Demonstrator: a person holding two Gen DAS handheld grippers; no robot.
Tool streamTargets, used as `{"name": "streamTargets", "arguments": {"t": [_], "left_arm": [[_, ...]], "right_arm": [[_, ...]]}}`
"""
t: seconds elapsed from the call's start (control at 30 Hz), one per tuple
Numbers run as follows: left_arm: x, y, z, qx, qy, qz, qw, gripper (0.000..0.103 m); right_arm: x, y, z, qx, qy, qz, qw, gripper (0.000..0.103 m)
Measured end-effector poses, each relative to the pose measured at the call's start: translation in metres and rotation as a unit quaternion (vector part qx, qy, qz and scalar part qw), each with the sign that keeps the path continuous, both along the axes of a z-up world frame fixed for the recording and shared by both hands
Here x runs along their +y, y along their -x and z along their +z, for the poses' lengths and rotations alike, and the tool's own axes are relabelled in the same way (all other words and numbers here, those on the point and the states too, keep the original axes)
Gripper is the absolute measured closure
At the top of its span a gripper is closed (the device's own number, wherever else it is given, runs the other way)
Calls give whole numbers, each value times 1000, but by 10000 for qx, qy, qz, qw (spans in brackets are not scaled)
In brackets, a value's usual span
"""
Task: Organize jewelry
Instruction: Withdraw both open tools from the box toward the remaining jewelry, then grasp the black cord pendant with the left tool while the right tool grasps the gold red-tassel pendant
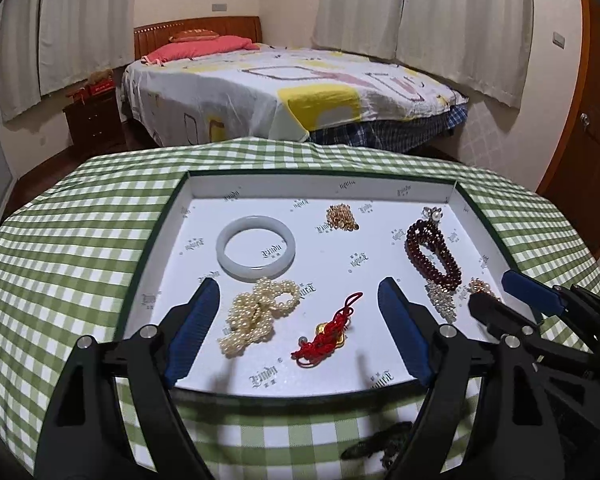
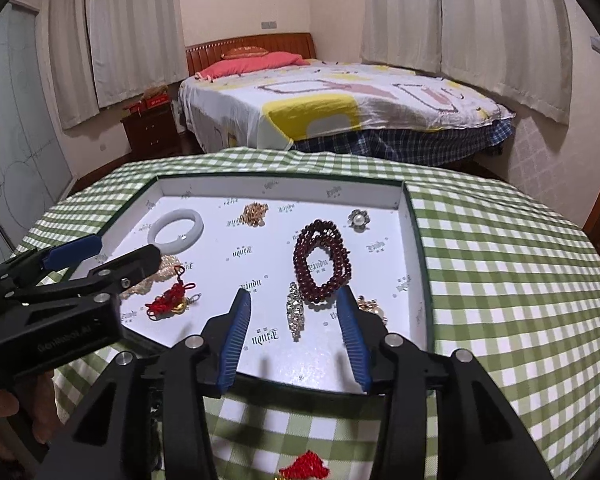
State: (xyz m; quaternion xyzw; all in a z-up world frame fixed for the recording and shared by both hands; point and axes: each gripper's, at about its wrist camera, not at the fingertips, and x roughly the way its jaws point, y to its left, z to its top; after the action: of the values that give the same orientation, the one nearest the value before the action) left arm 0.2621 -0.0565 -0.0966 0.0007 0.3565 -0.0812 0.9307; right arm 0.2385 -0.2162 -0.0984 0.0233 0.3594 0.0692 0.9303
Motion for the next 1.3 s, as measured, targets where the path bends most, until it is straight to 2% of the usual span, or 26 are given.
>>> {"name": "streamTargets", "arguments": {"t": [0.43, 0.6, 0.9, 1.0, 1.17, 1.3], "left_arm": [[12, 50, 22, -447, 299, 121, 9985, 23], [12, 68, 18, -445, 247, 161, 9986, 23], [20, 93, -4, -117, 252, 205, 9994, 23], [22, 96, -7, -47, 235, 218, 9995, 24], [23, 99, -14, 61, 221, 204, 9995, 24], [21, 100, -17, 110, 212, 179, 9996, 24]], "right_arm": [[-13, 47, 15, -304, 27, -124, 9995, 58], [-11, 64, 6, -150, 42, -75, 9999, 58], [-1, 79, -19, 286, 71, 122, 9995, 59], [0, 77, -26, 473, 43, 135, 9988, 63], [2, 74, -38, 784, 0, 191, 9967, 79], [3, 73, -41, 844, 17, 199, 9962, 81]]}}
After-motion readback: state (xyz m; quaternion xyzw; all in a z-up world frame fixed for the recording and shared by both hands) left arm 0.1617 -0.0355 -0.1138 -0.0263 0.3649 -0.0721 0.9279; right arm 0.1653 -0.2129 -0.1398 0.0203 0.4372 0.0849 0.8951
